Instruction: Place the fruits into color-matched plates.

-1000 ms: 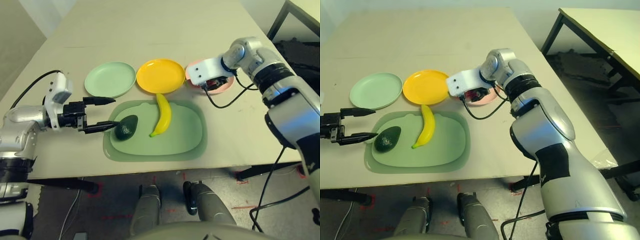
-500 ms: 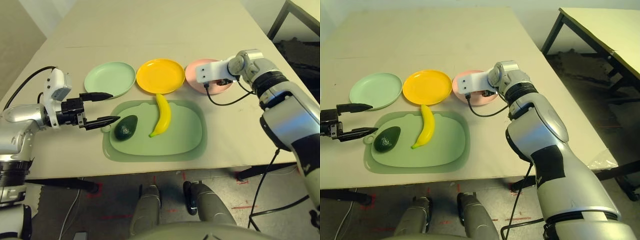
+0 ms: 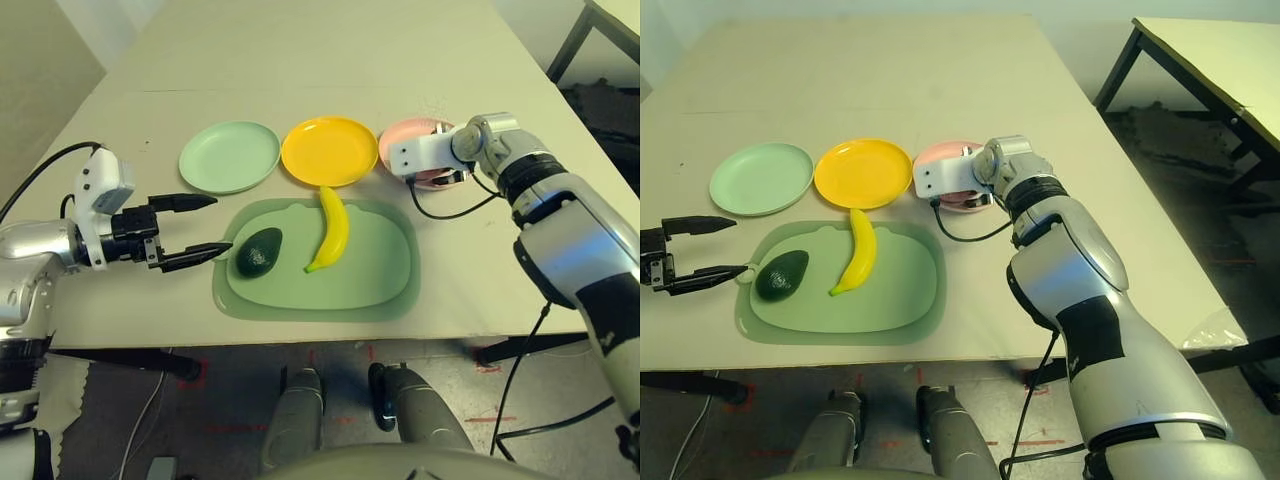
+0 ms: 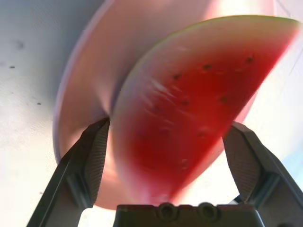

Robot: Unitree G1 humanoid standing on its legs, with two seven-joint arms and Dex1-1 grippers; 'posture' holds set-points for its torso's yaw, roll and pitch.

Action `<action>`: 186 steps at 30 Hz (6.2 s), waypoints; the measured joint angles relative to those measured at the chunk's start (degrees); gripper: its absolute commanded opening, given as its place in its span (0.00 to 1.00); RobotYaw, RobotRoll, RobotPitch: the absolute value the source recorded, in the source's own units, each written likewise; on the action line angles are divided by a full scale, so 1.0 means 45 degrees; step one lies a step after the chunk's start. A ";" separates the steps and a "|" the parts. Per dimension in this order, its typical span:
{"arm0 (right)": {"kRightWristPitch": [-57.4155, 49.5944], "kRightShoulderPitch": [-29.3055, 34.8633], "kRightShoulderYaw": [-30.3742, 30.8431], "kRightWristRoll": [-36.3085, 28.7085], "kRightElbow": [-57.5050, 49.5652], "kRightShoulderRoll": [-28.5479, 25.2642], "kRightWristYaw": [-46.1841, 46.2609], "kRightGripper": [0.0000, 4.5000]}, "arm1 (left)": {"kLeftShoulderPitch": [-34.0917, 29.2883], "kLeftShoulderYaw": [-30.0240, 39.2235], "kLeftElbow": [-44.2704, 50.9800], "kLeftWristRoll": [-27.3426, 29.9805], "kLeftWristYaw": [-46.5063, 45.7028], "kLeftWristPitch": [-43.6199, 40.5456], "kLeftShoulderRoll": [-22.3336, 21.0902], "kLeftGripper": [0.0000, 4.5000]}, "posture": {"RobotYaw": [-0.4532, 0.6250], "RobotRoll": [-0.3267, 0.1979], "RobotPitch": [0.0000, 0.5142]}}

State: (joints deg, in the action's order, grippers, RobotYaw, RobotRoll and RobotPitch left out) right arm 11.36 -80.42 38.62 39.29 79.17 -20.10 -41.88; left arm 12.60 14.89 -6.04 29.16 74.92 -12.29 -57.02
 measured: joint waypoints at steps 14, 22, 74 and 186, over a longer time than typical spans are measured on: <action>0.2322 -0.1422 -0.0011 0.0662 -0.0244 -0.1203 -0.2833 0.99 | 0.1419 -0.0661 -0.1702 -0.0540 0.1060 0.0823 0.0167 1.00 | 0.43 0.62 0.34; 0.5158 -0.1616 -0.0902 -0.0828 -0.1767 -0.1285 -0.6367 0.99 | 0.1658 -0.0813 -0.2733 -0.0624 0.2179 0.1494 0.0166 1.00 | 0.43 0.62 0.33; 0.9056 -0.0766 0.1270 -0.0250 -0.2723 0.3158 -0.5783 0.99 | -0.0043 -0.0158 -0.0666 -0.0074 0.2825 0.1290 -0.0224 1.00 | 0.53 0.62 0.41; -0.2724 0.3780 -0.7300 -0.7763 -0.7796 -0.1299 -0.8025 0.99 | 0.5071 -0.2462 -0.4707 -0.3412 0.1540 0.5279 -0.0141 1.00 | 0.44 0.62 0.35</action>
State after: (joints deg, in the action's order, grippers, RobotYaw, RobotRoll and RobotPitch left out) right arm -0.89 -63.41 5.77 4.35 44.09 -25.94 -78.00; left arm 35.42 3.81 -27.22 13.81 81.85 11.46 -57.65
